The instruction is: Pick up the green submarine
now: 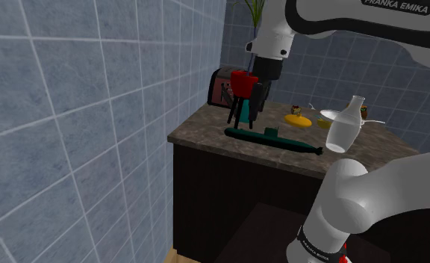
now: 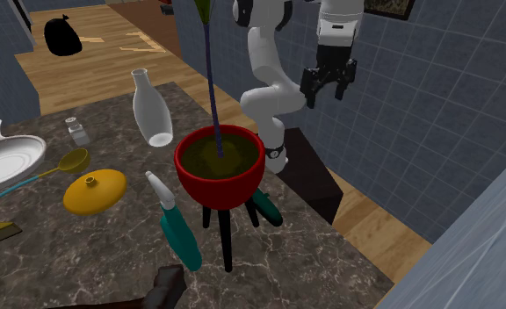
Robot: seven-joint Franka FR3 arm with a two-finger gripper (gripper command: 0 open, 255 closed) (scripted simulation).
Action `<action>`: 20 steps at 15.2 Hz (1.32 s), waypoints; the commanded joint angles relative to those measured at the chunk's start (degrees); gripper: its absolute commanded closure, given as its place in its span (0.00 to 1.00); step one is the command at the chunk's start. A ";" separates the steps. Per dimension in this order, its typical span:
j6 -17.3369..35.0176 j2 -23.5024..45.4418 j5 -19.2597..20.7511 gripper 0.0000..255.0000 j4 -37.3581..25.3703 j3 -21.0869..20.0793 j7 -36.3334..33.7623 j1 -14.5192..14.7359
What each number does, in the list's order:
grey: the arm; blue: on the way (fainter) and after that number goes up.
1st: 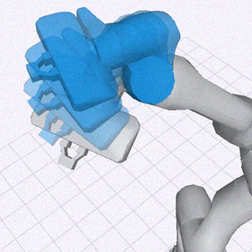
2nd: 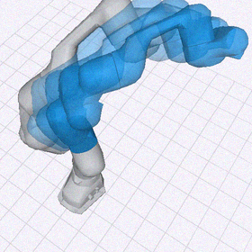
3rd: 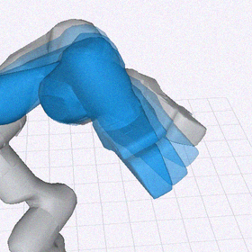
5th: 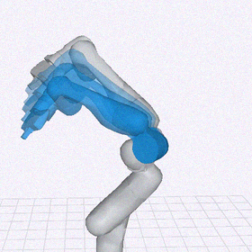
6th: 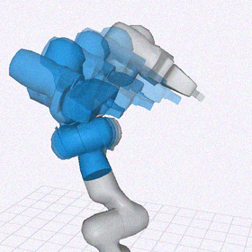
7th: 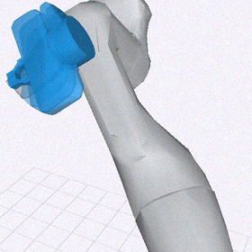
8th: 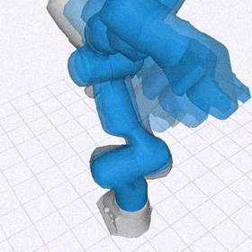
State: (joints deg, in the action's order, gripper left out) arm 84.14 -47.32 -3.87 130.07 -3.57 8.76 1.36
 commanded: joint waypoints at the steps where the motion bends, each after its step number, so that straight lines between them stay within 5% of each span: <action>1: 0.00 0.00 0.00 0.00 0.00 0.00 0.00 0.00; 11: 5.13 -0.34 9.85 0.00 6.21 13.30 16.39 -2.63; 20: 12.11 6.54 17.62 0.00 5.61 26.03 30.85 -4.33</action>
State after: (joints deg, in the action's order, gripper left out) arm 95.14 -41.75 12.86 135.72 20.86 37.80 -2.80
